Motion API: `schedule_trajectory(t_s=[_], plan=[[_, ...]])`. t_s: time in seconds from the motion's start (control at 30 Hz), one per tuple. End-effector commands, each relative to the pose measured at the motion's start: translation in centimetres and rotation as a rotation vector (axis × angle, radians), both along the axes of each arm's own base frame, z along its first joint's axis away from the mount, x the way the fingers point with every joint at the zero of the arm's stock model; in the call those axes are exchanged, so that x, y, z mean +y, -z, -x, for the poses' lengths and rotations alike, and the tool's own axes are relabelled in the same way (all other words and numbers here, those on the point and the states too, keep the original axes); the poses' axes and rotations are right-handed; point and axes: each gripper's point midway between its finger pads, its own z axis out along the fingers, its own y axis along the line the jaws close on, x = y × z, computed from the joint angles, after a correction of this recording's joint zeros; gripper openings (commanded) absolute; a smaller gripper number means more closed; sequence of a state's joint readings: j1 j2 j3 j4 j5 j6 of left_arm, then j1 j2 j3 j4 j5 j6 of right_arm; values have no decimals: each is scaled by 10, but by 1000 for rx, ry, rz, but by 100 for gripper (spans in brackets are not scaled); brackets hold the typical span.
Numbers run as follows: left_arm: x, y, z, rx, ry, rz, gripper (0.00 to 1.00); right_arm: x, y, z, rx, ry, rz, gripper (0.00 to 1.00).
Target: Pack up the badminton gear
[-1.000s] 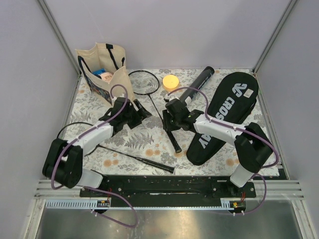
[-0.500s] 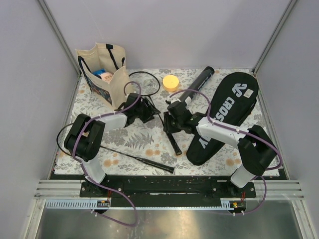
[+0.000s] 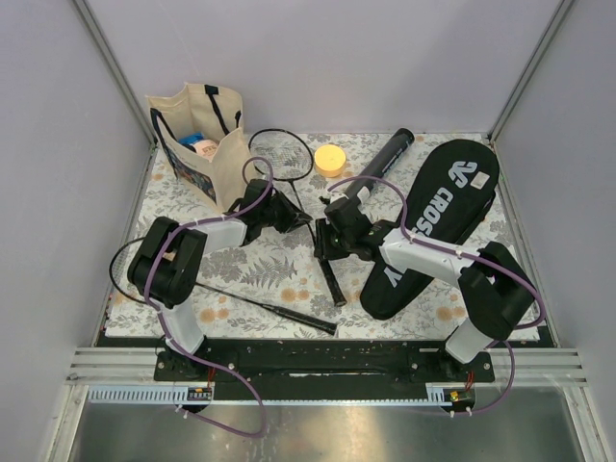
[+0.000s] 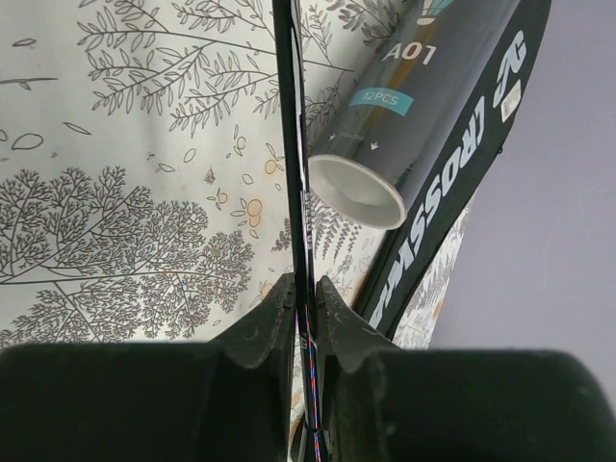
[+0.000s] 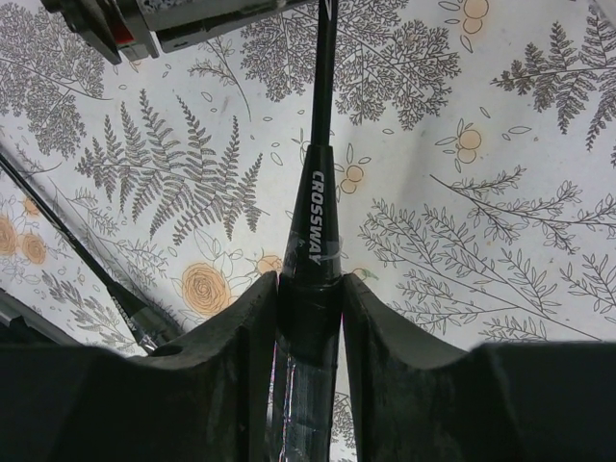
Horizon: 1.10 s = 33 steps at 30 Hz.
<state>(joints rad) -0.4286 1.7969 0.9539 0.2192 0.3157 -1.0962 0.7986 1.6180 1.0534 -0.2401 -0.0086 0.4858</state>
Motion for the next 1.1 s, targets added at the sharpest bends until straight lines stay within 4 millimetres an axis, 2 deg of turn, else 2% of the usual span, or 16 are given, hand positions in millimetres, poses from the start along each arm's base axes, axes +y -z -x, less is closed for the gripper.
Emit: schedule_trajectory(t_s=[0.0,0.07,0.2,0.27,0.47,0.6,0.7,0.83,0.9,1.07], plan=[[-10,-32,-1,-114,47,66,0,13,-41,2,-97,-64,-86,49],[-8,-38,0,-136,52,60,0,7,-40,1,-105,-60,-67,60],[-8,-55,6,-183,74,80,0,2,-57,7,-107,-101,-125,74],[-7,-65,9,-216,83,90,0,0,-72,13,-102,-135,-194,77],[-9,-109,25,-351,124,175,0,-5,-110,29,-34,-219,-557,78],[-11,-146,38,-453,147,265,0,2,-122,41,7,-280,-667,78],[-17,-169,49,-515,175,322,0,11,-136,47,11,-326,-793,78],[-22,-190,62,-574,201,400,0,18,-134,49,67,-340,-883,74],[-22,-196,66,-590,205,422,0,19,-133,51,85,-344,-916,68],[-22,-194,67,-593,201,422,0,17,-137,53,91,-335,-998,45]])
